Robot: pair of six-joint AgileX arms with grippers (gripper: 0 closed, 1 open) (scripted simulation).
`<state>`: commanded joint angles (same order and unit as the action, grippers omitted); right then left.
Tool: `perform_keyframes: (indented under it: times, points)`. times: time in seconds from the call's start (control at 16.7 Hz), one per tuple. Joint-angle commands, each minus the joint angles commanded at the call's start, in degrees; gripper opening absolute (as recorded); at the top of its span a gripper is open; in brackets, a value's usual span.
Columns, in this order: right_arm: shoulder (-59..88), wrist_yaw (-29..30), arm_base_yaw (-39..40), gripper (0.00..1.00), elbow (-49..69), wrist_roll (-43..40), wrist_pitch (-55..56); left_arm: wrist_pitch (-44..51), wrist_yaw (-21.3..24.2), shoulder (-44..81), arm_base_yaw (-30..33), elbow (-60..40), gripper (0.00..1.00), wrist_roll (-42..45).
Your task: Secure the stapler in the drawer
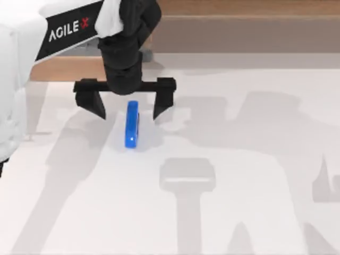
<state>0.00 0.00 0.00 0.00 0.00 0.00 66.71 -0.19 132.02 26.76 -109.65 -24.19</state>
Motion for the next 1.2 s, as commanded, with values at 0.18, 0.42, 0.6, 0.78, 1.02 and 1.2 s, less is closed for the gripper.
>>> perform_keyframes:
  times: [0.18,0.42,0.6,0.78,1.02,1.2]
  points:
    - [0.0,0.0,0.0,1.0,0.0,0.0,0.0,0.25,0.0,0.51,0.1,-0.42,1.0,-0.09]
    - [0.0,0.0,0.0,1.0,0.0,0.0,0.0,-0.08,0.01,0.49,-0.15,-0.07,1.0,0.03]
    - [0.0,0.0,0.0,1.0,0.0,0.0,0.0,-4.05,0.01,1.76,-0.06,2.6,1.0,0.09]
    - [0.0,0.0,0.0,1.0,0.0,0.0,0.0,-8.7,0.03,3.32,-0.01,5.57,1.0,0.05]
    - [0.0,0.0,0.0,1.0,0.0,0.0,0.0,-9.12,0.03,3.56,0.01,5.9,1.0,0.04]
    - [0.0,0.0,0.0,1.0,0.0,0.0,0.0,-9.12,0.03,3.56,0.01,5.9,0.77,0.04]
